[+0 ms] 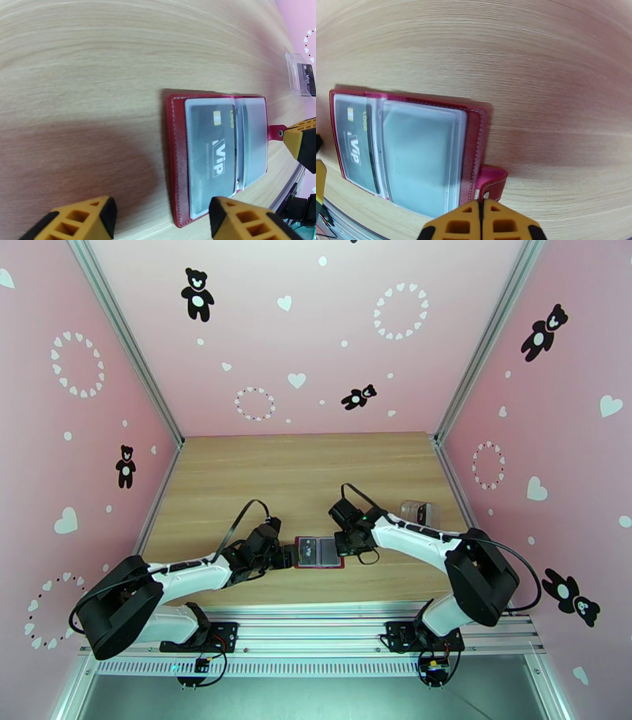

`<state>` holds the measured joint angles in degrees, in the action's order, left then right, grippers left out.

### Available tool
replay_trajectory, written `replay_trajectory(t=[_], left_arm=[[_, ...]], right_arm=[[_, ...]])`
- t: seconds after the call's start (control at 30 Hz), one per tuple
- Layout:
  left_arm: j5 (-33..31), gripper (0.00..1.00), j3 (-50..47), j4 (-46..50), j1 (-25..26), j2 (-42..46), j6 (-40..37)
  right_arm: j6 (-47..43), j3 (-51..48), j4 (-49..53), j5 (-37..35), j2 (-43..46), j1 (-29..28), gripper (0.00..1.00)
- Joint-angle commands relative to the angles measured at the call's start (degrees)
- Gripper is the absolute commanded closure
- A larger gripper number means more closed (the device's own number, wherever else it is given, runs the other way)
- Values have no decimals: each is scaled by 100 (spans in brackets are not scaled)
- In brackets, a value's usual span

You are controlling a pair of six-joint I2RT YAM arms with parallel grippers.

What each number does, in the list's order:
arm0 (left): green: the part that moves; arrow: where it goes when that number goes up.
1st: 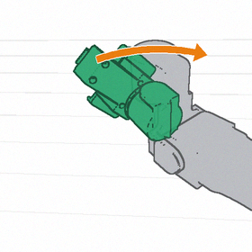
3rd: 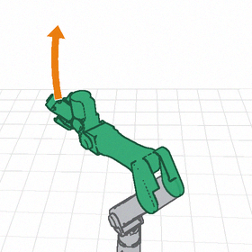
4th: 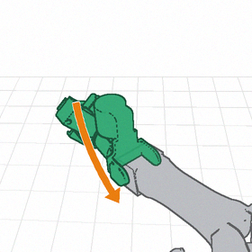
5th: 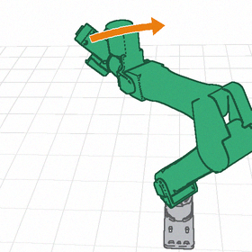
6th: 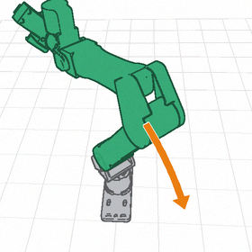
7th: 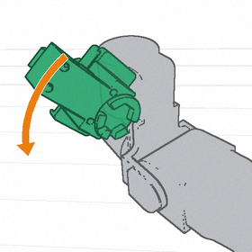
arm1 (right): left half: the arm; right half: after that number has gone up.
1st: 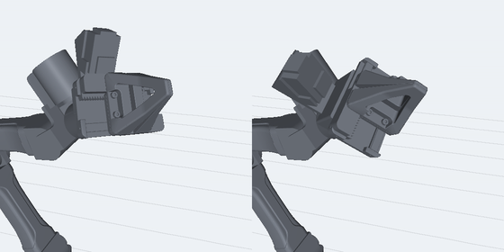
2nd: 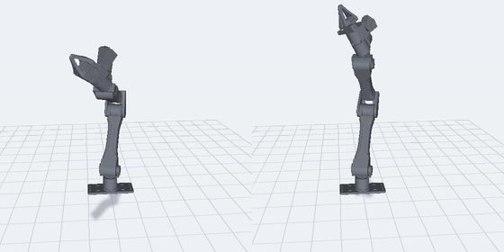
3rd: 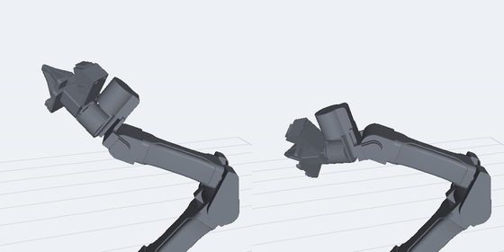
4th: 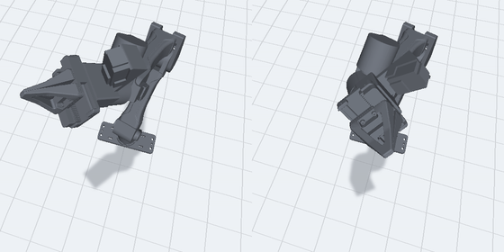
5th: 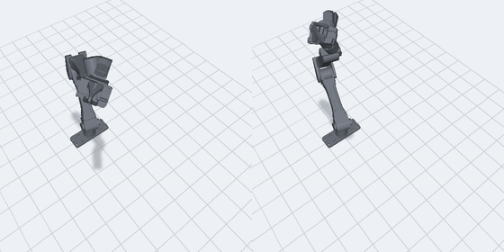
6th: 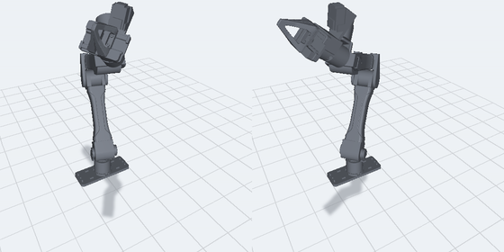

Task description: Put the credit cards into the card holder

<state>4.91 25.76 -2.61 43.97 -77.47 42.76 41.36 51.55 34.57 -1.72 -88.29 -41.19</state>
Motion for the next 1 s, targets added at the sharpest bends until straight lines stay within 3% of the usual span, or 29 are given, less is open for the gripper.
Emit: replay_trajectory(t=[0.0, 0.37, 0.7, 0.97], left_arm=[[57, 33, -43, 9, -11, 46, 133], [457, 34, -32, -389, -10, -249, 561], [937, 40, 329, -988, -6, -1101, 763], [1236, 41, 421, -1496, 41, -1064, 878]], right_arm=[[-82, -246, -209, 381, 292, 205, 100], [-260, -624, -858, 1521, 579, 593, 100], [-190, -704, -1029, 1648, 522, 603, 100], [-116, -791, -1333, 1832, 374, 608, 100]])
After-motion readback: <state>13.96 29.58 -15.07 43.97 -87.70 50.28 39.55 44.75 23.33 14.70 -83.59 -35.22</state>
